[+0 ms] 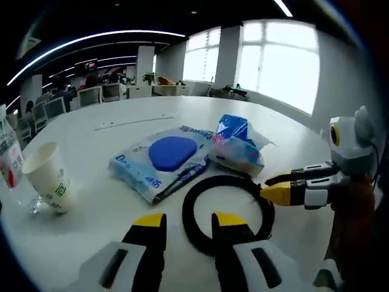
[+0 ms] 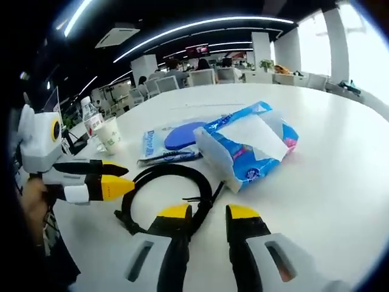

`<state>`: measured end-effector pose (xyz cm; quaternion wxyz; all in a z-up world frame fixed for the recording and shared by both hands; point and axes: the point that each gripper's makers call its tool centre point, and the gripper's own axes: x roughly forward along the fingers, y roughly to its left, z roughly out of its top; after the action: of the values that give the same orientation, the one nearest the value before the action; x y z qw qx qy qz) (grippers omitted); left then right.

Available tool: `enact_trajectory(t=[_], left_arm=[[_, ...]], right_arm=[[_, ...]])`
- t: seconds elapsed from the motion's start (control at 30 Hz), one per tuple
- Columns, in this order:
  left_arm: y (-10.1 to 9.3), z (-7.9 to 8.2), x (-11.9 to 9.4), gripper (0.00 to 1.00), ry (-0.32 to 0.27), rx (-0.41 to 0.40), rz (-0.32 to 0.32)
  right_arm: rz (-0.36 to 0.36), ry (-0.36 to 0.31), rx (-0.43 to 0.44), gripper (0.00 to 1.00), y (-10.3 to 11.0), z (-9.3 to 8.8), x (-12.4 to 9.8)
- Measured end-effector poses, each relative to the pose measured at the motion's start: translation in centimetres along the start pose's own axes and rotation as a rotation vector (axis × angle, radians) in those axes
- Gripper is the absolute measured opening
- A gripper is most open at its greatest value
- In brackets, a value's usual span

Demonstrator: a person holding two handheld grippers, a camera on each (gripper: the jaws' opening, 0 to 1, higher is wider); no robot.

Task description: Arrange the tabletop items into an orderly group along one side of the table until the central work area is clear of visible clutter.

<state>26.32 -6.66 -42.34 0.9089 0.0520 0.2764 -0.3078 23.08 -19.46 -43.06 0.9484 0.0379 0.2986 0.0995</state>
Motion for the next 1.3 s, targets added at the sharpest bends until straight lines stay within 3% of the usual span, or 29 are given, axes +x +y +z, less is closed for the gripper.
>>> enact_trajectory(t=[0.1,0.53,0.8,0.93,1.07,1.3], left_arm=[[0.0,0.7,-0.1,0.32,-0.041,0.035,0.009],[-0.2,2.2,-0.2,0.33,-0.104,0.099,0.001],[-0.7,2.6,0.1,0.33,-0.108,0.13,-0.01],[-1.3,3.0,0.1,0.33,-0.134,0.187,-0.019],[-2.0,4.1,0.1,0.33,-0.185,0.251,-0.032],[-2.4,4.5,0.4,0.33,-0.186,0.273,-0.034]], right_arm=[[0.0,-0.004,0.002,0.21,-0.1,0.1,0.0],[0.041,-0.049,-0.019,0.23,0.0,1.0,-0.8],[0.061,-0.071,-0.075,0.29,0.5,1.4,-1.0],[0.109,-0.102,-0.154,0.3,1.1,1.9,-1.2],[0.196,-0.169,-0.128,0.31,2.0,2.8,-1.8],[0.146,-0.169,-0.159,0.32,0.4,3.0,-1.9]])
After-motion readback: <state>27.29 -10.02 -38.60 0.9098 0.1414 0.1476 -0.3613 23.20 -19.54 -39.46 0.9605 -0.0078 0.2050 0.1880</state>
